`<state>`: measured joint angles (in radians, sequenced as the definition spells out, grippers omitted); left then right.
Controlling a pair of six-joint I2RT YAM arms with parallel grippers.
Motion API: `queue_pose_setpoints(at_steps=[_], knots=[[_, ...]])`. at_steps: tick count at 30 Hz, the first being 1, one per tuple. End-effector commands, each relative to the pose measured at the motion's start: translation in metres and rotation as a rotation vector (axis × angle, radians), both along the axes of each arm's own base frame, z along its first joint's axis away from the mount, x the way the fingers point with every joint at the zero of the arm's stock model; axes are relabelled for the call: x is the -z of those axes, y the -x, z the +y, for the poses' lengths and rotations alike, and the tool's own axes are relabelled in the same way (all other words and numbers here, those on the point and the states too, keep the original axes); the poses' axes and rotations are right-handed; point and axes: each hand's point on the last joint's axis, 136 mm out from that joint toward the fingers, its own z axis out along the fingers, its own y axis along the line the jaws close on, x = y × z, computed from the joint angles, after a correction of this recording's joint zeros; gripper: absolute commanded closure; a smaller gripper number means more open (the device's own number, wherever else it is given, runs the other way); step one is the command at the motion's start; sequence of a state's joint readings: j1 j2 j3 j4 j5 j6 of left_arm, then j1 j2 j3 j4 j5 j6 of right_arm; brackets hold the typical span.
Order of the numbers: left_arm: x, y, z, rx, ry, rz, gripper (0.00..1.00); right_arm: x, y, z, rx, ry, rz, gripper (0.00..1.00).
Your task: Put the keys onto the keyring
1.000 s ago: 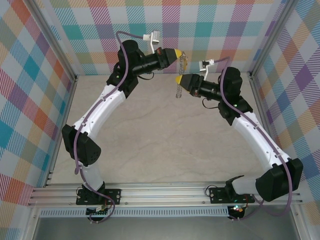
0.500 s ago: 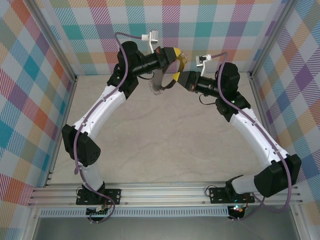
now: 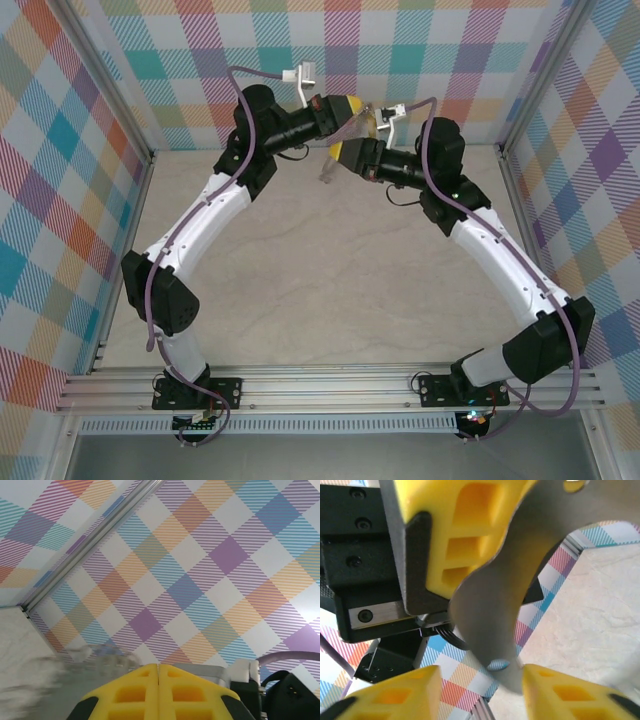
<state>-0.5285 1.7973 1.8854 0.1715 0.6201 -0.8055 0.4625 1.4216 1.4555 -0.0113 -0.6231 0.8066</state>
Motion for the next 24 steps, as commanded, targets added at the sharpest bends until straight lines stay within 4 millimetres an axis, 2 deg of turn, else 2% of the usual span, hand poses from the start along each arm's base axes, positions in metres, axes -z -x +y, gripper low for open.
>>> queue_pose_setpoints(at_steps=[1,6,11,14,18,24], knots=[[-0.036,0.025,0.004,0.035,0.056,-0.094,1.00,-0.016,0.019,-0.011,-0.004,0.045,-0.070,0.44],[-0.039,0.026,0.002,0.052,0.057,-0.106,1.00,-0.021,0.040,-0.044,0.008,0.067,-0.102,0.35],[-0.045,0.030,-0.003,0.096,0.061,-0.129,1.00,-0.036,0.048,-0.086,0.104,0.048,-0.141,0.32],[-0.052,0.034,-0.004,0.119,0.065,-0.151,1.00,-0.044,0.041,-0.102,0.169,0.041,-0.158,0.34],[-0.057,0.039,-0.005,0.149,0.075,-0.174,1.00,-0.050,0.022,-0.115,0.243,0.027,-0.174,0.37],[-0.065,0.046,-0.004,0.179,0.101,-0.182,1.00,-0.058,-0.001,-0.113,0.238,0.020,-0.205,0.40]])
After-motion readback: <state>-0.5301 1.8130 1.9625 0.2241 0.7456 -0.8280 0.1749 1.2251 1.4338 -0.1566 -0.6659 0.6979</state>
